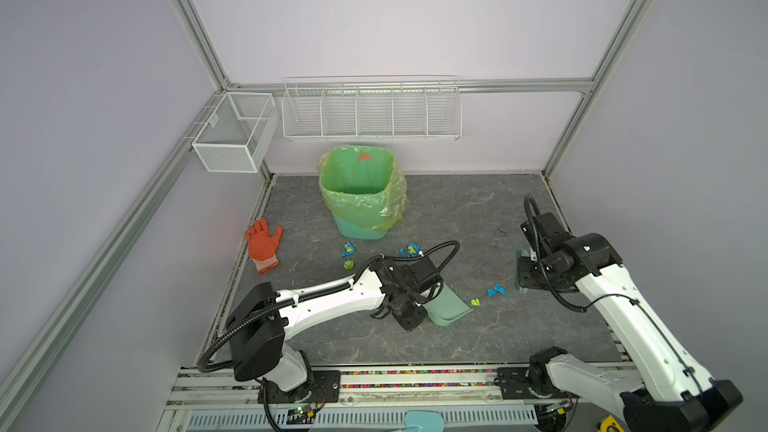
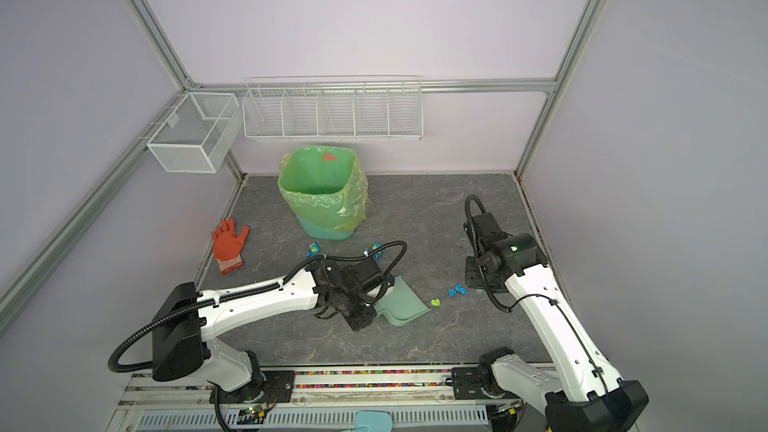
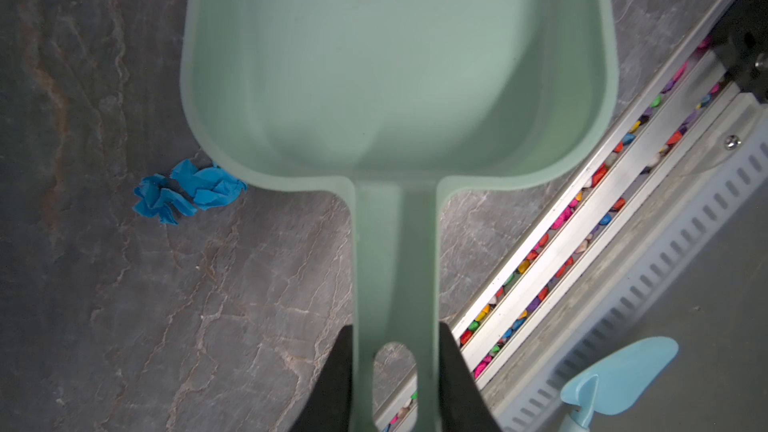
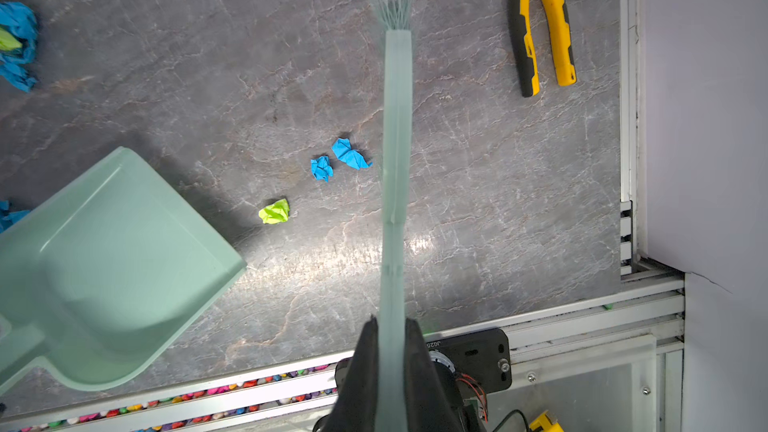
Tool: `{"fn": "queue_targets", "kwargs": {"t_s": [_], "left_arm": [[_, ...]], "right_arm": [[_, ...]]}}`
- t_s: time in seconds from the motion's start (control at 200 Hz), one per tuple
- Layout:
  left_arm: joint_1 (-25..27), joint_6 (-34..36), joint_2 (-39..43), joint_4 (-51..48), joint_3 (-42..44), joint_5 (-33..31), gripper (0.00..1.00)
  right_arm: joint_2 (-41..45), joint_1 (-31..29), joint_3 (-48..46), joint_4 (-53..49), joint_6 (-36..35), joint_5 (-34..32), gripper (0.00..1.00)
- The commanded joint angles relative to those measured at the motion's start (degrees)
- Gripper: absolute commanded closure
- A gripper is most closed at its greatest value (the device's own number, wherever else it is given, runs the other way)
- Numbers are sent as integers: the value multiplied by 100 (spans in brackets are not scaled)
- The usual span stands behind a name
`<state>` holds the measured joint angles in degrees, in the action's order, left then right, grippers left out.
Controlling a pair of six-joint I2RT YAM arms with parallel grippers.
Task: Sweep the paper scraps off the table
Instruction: 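Sweep scraps into the dustpan with the right-held brush while the left holds it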
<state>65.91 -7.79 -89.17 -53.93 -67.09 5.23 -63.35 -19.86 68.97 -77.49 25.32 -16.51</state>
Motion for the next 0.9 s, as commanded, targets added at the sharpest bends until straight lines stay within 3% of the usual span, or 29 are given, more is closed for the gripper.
{"fn": "queue_targets", "kwargs": {"t_s": [0.0, 0.23, 0.415, 0.895], "left_arm": [[75, 86, -80, -87, -199, -96, 100], [318, 184, -415, -268, -440, -565, 100], [376, 13, -596, -227, -639, -111, 100], [376, 370, -1066, -478, -888, -472, 100]], "right_arm": [[-134, 35, -111, -81, -206, -102, 93], [-517, 37, -85, -17, -377, 153, 93], [-603, -35, -133, 107, -417, 337, 93], [-1011, -744, -269, 285, -561, 880, 93]]}}
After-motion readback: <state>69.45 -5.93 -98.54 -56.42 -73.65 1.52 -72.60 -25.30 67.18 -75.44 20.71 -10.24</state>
